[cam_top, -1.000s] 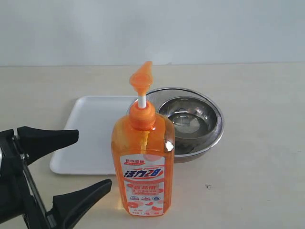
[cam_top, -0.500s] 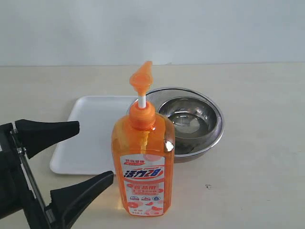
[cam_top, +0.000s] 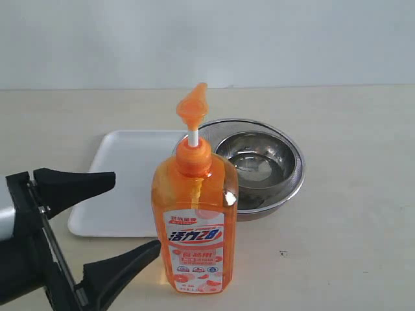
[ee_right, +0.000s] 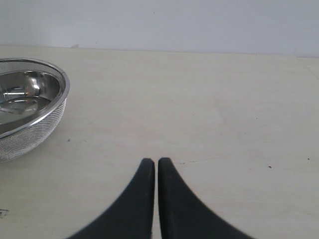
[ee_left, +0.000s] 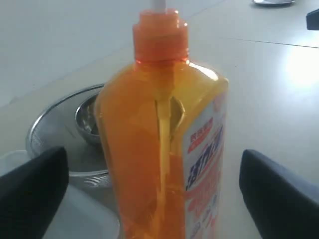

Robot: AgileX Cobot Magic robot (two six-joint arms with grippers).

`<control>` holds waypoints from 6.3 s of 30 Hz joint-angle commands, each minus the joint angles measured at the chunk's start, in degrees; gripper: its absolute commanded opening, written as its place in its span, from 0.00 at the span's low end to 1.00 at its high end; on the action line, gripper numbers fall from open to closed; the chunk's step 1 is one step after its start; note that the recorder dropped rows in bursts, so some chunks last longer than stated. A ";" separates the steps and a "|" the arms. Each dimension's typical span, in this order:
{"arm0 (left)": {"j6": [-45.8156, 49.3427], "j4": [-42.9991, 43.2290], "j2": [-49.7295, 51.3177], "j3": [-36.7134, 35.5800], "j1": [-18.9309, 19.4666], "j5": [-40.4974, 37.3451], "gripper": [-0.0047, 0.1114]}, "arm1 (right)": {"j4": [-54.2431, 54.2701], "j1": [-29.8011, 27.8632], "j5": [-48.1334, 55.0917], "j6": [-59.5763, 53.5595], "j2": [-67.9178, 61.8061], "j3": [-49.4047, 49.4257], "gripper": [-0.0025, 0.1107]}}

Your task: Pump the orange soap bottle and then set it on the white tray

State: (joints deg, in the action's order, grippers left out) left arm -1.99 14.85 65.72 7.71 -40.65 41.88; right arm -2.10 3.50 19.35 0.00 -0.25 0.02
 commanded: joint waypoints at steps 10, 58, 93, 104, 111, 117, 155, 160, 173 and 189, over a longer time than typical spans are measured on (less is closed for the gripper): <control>5.51 -0.30 13.85 1.08 2.00 14.24 0.78 | 0.06 0.21 -0.49 0.00 0.25 -0.02 0.02; 0.76 20.98 30.95 12.36 4.25 19.53 0.78 | 0.06 0.21 -0.49 0.00 0.25 -0.02 0.02; 3.44 17.31 33.70 15.67 4.25 18.54 0.78 | 0.06 0.21 -0.49 0.00 0.25 -0.02 0.02; 1.32 22.29 33.54 15.69 4.44 17.15 0.78 | 0.06 0.21 -0.49 0.00 0.25 -0.02 0.02; 0.26 23.15 28.32 12.65 4.74 16.77 0.78 | 0.06 0.21 -0.49 0.00 0.25 -0.02 0.02; -1.35 26.27 22.79 10.20 4.74 16.60 0.78 | 0.06 0.21 -0.49 0.00 0.25 -0.02 0.02; -26.63 52.10 22.76 18.13 4.74 15.51 0.78 | 0.06 0.21 -0.49 0.00 0.25 -0.02 0.02; -25.46 44.97 22.76 18.13 4.74 9.38 0.78 | 0.06 0.21 -0.49 0.00 0.25 -0.02 0.02; -10.93 29.32 22.76 18.24 4.74 9.65 0.78 | 0.06 0.21 -0.49 0.00 0.25 -0.02 0.02; -8.63 27.56 33.42 18.37 4.74 24.77 0.78 | 0.06 0.21 -0.49 0.00 0.25 -0.02 0.02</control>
State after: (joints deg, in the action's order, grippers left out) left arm -11.11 43.13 97.85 25.77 -35.91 62.51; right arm -2.10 3.50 19.35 0.00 -0.25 0.02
